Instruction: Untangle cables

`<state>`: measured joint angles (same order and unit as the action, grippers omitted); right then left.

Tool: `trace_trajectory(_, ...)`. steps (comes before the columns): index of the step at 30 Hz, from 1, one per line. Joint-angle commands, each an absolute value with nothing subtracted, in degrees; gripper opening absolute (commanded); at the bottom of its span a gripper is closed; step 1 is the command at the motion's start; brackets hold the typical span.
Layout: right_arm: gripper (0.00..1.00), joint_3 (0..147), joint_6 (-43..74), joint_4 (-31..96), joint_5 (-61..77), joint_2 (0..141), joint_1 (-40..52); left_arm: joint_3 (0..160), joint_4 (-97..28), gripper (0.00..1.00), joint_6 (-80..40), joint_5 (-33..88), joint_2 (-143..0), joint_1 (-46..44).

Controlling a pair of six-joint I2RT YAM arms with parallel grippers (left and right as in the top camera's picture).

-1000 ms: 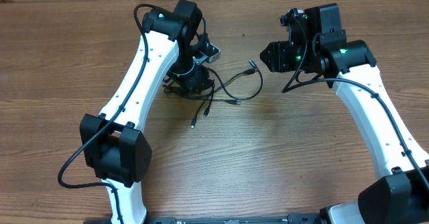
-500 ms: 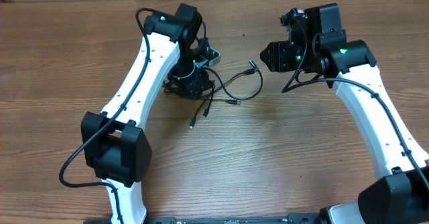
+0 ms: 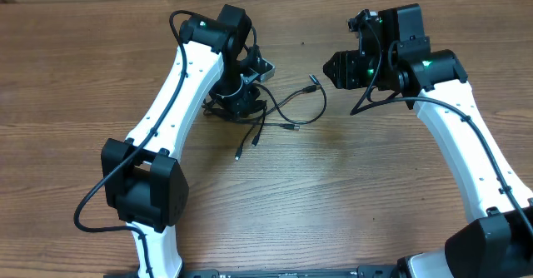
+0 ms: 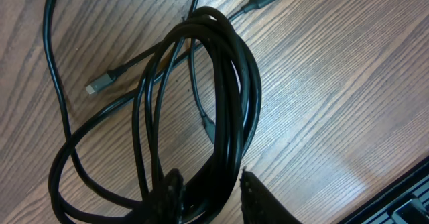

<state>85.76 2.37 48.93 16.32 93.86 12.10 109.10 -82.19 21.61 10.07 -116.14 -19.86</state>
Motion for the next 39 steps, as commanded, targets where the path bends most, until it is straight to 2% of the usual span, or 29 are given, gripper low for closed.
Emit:
trace_trajectory(1, 0.58, 85.43, 2.55, 48.62, 16.8, 94.0, 12.25, 108.14, -82.02, 0.3, 22.31, 11.03, -115.07, -20.01)
trace_trajectory(6, 0.58, 85.43, 2.55, 48.62, 16.78, 94.0, 12.25, 108.03, -82.0, 0.26, 22.31, 11.03, -115.07, -20.01)
trace_trajectory(9, 0.58, 85.43, 2.55, 48.6, 16.78, 94.0, 12.25, 108.03, -82.0, 0.19, 22.31, 11.03, -115.07, -20.01)
trace_trajectory(16, 0.58, 85.43, 2.55, 48.62, 16.78, 94.0, 12.25, 108.03, -81.97, 0.11, 22.31, 11.03, -115.07, -20.01)
trace_trajectory(19, 0.58, 85.43, 2.55, 48.62, 16.8, 94.0, 12.25, 108.03, -81.91, 0.04, 22.28, 11.03, -115.07, -20.01)
trace_trajectory(23, 0.53, 85.43, 2.57, 48.86, 16.84, 94.0, 12.25, 108.05, -81.56, 0.04, 22.11, 11.79, -115.07, -20.01)
trace_trajectory(30, 0.52, 85.43, 2.81, 49.28, 23.64, 94.0, 12.25, 108.77, -81.01, 0.04, 18.39, 12.73, -115.04, -19.88)
trace_trajectory(34, 0.48, 85.43, 9.56, 49.43, 27.66, 94.0, 12.25, 111.33, -81.1, 0.04, 17.69, 15.68, -114.76, -19.88)
trace_trajectory(37, 0.47, 85.43, 23.44, 50.06, 29.71, 94.0, 12.25, 115.68, -81.03, 0.04, 16.01, 17.63, -114.28, -19.84)
trace_trajectory(39, 0.49, 85.43, 27.83, 50.0, 33.26, 94.0, 12.25, 118.87, -81.01, 0.04, 14.39, 17.54, -114.26, -19.84)
